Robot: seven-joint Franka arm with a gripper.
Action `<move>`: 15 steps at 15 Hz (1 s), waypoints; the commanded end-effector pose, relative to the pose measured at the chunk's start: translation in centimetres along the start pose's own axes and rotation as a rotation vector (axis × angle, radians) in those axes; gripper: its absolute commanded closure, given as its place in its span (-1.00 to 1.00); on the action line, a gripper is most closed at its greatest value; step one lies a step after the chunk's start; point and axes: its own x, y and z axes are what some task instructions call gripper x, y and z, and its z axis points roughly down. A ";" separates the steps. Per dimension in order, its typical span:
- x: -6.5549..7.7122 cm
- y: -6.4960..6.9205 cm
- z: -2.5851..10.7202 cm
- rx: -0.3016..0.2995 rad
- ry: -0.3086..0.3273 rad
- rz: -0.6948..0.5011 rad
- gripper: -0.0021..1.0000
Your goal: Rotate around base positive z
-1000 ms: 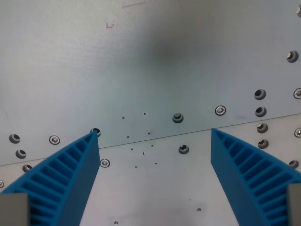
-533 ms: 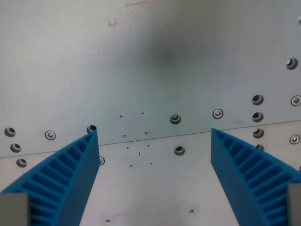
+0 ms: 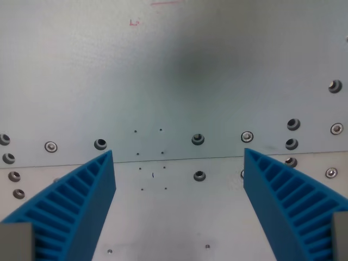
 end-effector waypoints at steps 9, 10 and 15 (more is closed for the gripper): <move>-0.1 0.1 -0.3 -0.005 0.007 -0.261 -1.00; -0.1 0.1 -0.3 -0.006 0.007 -0.274 -1.00; -0.1 0.1 -0.3 -0.007 0.007 -0.341 -1.00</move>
